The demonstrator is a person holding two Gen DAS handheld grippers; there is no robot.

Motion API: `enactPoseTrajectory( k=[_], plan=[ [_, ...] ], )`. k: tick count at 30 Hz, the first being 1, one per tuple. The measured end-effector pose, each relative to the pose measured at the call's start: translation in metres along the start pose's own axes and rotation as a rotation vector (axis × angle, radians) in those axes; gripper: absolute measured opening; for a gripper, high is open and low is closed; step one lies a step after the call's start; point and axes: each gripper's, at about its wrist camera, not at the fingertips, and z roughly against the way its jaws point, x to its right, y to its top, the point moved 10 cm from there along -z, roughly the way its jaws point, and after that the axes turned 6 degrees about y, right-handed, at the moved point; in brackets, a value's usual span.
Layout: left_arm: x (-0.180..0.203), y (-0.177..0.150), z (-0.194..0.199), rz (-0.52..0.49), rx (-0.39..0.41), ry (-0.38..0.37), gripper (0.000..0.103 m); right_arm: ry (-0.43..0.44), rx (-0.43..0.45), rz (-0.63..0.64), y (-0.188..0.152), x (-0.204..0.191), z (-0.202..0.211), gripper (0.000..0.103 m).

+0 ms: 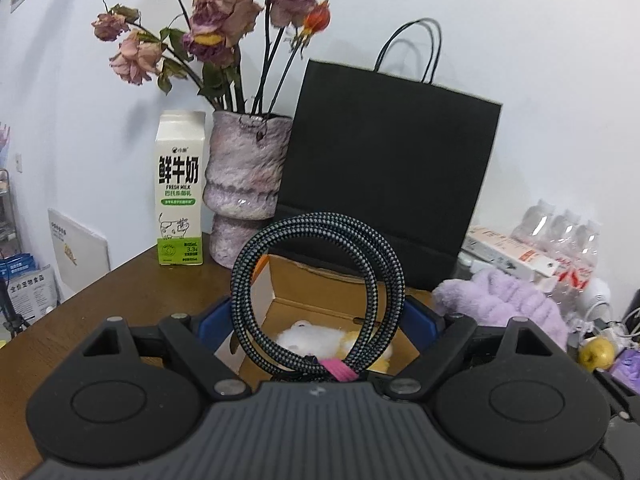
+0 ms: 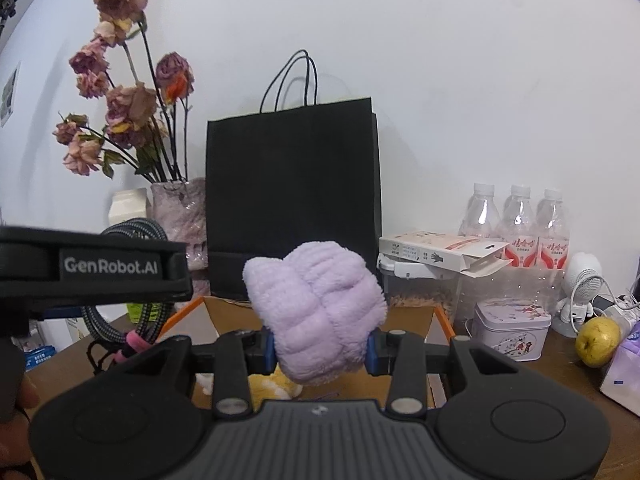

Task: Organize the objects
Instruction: 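Lift the cable and headband and carry them toward the red box, then lower the cable into the box and open the left tool while the right tool releases the headband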

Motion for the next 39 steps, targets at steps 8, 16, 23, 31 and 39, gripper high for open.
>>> enactPoseTrajectory(
  k=[8,16,23,31,39],
  plan=[
    [0.003,-0.013,-0.030,-0.026,-0.042,0.061,0.088,-0.037,-0.067,-0.017,-0.012,0.017,-0.026,0.038],
    [0.001,-0.020,-0.041,-0.034,-0.065,0.084,0.088,-0.056,-0.127,-0.029,-0.026,0.026,-0.038,0.039],
    [-0.002,-0.020,-0.042,-0.018,-0.075,0.079,0.100,-0.058,-0.154,-0.047,-0.029,0.030,-0.040,0.071],
    [-0.007,-0.019,-0.040,0.023,-0.075,0.087,0.103,-0.066,-0.148,-0.028,-0.027,0.027,-0.037,0.103],
    [-0.007,-0.016,-0.030,0.028,-0.063,0.073,0.103,-0.078,-0.119,-0.041,-0.019,0.030,-0.028,0.103]
  ],
)
